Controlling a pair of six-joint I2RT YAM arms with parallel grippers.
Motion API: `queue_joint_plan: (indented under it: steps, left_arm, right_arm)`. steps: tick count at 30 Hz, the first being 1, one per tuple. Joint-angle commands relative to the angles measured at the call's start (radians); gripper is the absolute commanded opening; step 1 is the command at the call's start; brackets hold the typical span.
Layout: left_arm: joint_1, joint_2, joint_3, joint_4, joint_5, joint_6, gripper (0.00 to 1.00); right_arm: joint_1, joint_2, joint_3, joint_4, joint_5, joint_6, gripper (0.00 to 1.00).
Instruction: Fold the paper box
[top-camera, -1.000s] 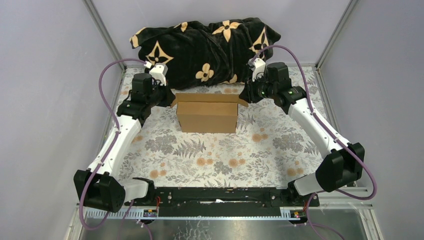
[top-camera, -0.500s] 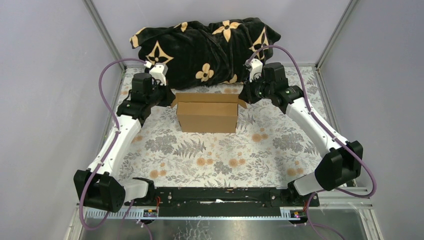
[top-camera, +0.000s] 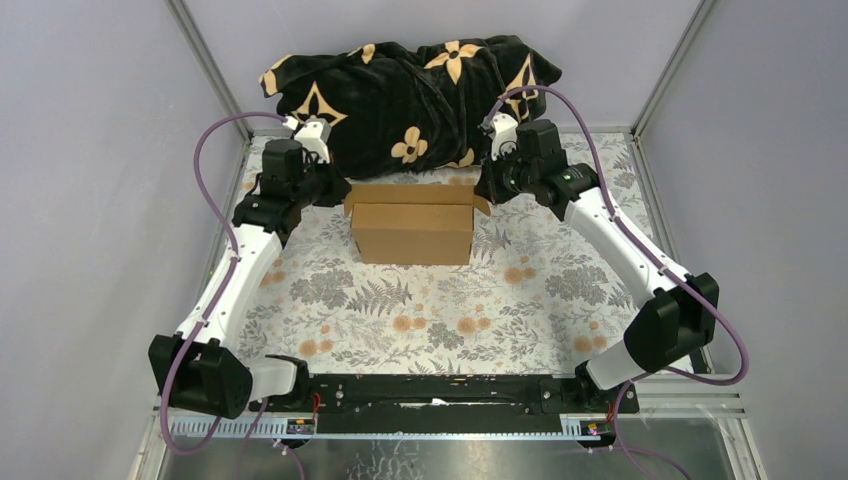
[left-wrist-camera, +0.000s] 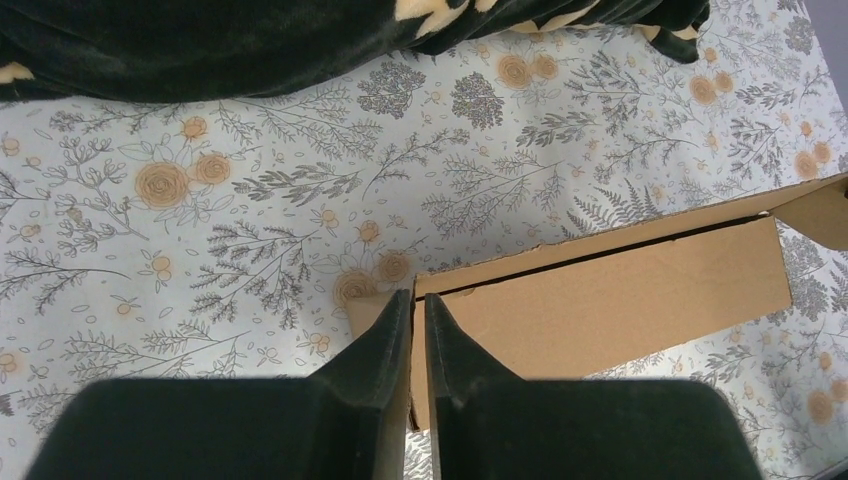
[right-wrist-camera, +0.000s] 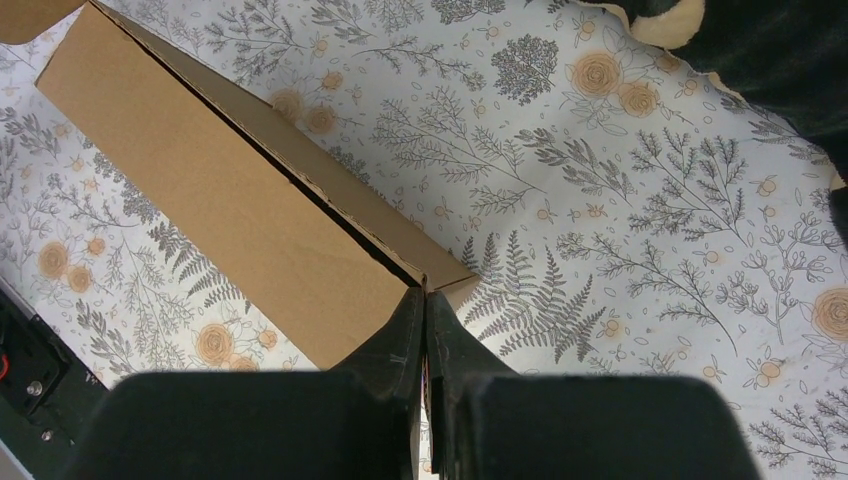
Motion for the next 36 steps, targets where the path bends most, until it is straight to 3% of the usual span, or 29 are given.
queue_joint_plan:
  steps: [1, 36]
  left_arm:
    - [0.006, 0.014, 0.023, -0.013, 0.038, -0.036, 0.14]
    - [-0.051, 0.013, -0.017, -0.03, -0.024, -0.047, 0.14]
  right_arm:
    - [0.031, 0.008, 0.055, -0.005, 0.017, 0.016, 0.0]
    - [0.085, 0.122, 0.189, -0.103, 0.077, 0.196, 0.0]
